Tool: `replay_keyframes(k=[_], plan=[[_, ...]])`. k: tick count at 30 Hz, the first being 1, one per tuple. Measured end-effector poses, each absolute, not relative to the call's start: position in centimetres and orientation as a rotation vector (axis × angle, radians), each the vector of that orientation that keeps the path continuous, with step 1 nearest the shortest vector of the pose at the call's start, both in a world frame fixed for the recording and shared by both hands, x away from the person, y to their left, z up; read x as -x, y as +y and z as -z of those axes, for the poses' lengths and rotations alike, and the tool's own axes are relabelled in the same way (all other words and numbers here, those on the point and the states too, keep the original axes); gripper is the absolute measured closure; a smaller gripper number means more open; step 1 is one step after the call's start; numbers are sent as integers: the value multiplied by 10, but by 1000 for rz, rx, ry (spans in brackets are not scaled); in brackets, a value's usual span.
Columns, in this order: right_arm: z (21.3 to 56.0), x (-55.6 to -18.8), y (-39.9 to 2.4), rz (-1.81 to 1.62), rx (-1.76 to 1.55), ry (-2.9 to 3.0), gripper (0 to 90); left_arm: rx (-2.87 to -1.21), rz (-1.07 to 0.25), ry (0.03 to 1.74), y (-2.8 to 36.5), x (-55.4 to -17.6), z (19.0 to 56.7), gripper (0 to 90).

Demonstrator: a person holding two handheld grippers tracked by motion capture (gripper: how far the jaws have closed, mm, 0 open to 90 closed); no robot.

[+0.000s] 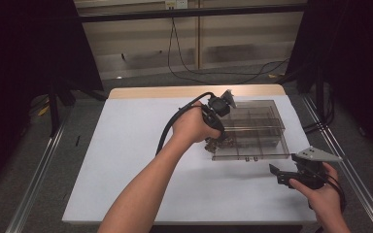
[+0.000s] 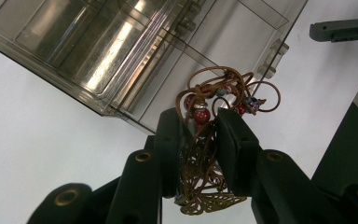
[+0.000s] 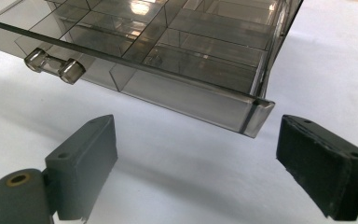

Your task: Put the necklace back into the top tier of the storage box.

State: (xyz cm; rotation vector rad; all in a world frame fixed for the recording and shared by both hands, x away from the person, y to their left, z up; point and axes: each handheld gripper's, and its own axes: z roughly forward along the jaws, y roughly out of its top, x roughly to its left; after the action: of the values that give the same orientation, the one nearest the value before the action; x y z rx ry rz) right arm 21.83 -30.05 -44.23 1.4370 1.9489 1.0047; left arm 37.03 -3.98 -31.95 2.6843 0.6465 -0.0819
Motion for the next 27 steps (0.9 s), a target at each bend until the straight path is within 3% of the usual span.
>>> replay_keyframes(k=[27], plan=[[442, -218, -301, -1011, -1437, 1946, 118, -2683, 70, 609, -55, -373, 330, 708]])
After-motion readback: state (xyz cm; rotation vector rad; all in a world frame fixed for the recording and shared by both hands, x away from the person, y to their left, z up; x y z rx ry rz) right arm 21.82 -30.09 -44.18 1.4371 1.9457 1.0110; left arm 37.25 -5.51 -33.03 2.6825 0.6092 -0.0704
